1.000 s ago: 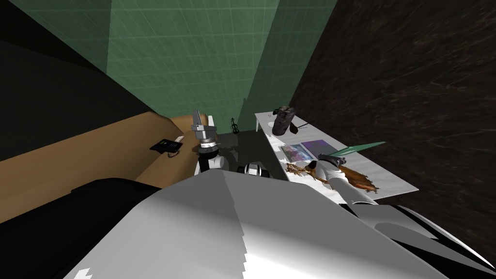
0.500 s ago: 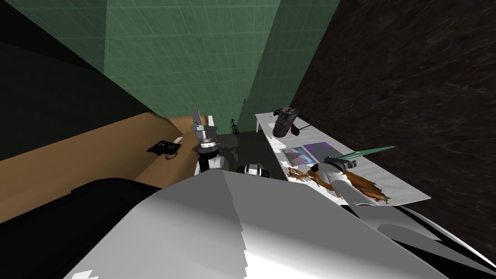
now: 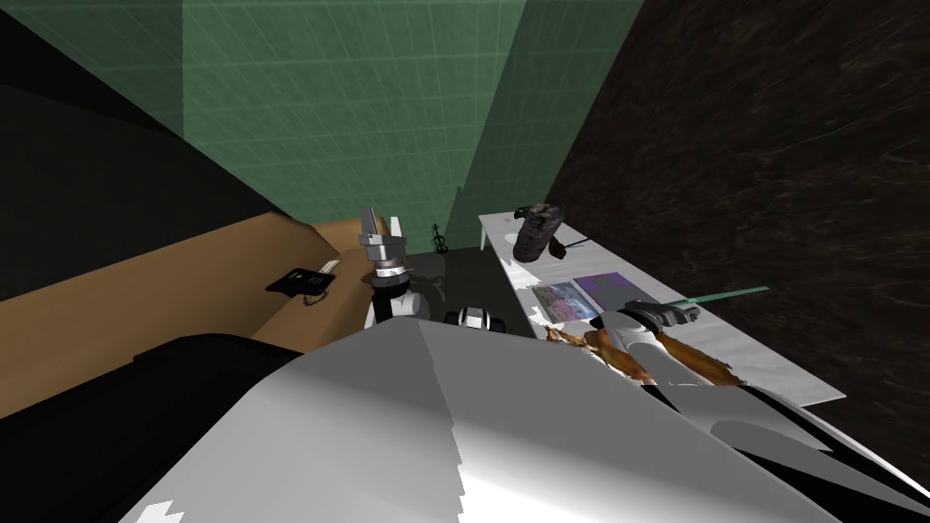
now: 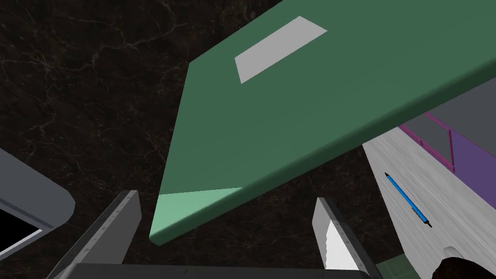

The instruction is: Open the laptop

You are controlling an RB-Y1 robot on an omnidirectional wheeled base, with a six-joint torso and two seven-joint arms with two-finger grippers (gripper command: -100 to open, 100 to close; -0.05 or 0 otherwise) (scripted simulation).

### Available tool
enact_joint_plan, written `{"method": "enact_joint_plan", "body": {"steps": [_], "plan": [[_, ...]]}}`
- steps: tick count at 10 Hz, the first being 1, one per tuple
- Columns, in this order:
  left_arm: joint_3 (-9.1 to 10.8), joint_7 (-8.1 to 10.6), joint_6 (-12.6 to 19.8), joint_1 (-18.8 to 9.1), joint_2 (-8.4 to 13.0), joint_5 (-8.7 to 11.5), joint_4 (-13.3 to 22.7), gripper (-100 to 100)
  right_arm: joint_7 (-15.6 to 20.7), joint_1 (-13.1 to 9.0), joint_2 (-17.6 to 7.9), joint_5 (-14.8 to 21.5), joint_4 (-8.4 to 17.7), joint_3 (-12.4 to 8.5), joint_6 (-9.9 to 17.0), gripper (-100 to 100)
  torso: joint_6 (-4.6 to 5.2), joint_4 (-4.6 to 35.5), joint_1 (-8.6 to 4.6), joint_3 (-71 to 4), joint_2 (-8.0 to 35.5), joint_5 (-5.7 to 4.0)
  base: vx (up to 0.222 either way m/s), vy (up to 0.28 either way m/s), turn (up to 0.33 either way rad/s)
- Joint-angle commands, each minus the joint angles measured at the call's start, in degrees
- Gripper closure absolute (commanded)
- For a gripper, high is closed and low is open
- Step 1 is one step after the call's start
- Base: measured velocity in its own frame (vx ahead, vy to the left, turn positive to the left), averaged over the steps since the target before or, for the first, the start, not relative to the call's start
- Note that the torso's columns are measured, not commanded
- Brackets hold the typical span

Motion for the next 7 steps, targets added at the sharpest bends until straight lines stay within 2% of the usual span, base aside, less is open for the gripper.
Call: {"method": "enact_joint_plan", "body": {"steps": [1,2,3,4,5,6,7], "plan": [[0.0,0.0,0.0,0.0,0.0,0.0,0.0,0,-0.59,-0.22,-0.26,1.72,1.94,0.35,1.12,-100,0.0,-0.01,-0.05,-0.03,-0.03,-0.01,0.05,-0.013,0.0],[0.0,0.0,0.0,0.0,0.0,0.0,0.0,0,0.26,0.25,-0.32,1.17,0.81,0.08,1.26,-100,0.0,0.0,-0.07,0.0,0.02,-0.02,0.015,-0.006,0.002],[0.0,0.0,0.0,-0.01,0.0,0.0,0.0,0,2.68,-0.06,2.48,3.86,-1.66,-1.52,0.05,-100,0.0,0.01,-0.02,0.03,0.06,-0.01,0.039,-0.043,-0.258],[0.01,0.0,0.0,0.0,0.0,0.0,0.0,0,2.68,-0.06,2.48,3.86,-1.66,-1.52,0.05,-100,-0.01,-0.03,-0.12,-0.04,-0.09,-0.06,0.044,-0.049,-0.232],[0.01,0.0,0.0,0.0,0.0,0.0,0.0,0,2.68,-0.06,2.48,3.86,-1.66,-1.52,0.05,-100,0.0,-0.05,-0.11,-0.09,-0.13,-0.05,0.02,-0.031,-0.024],[0.0,0.0,0.0,-0.01,0.0,0.0,0.0,0,5.05,-0.31,5.28,6.45,-3.87,-3.16,-1.15,-100,-0.06,-0.03,0.01,-0.06,-0.09,-0.01,0.045,-0.069,-0.308],[0.01,0.0,0.0,0.01,0.01,0.0,0.0,0,5.29,-0.31,5.28,6.45,-3.51,-3.16,-1.15,-100,0.04,-0.04,-0.09,-0.09,-0.15,-0.02,0.045,-0.054,-0.191]]}}
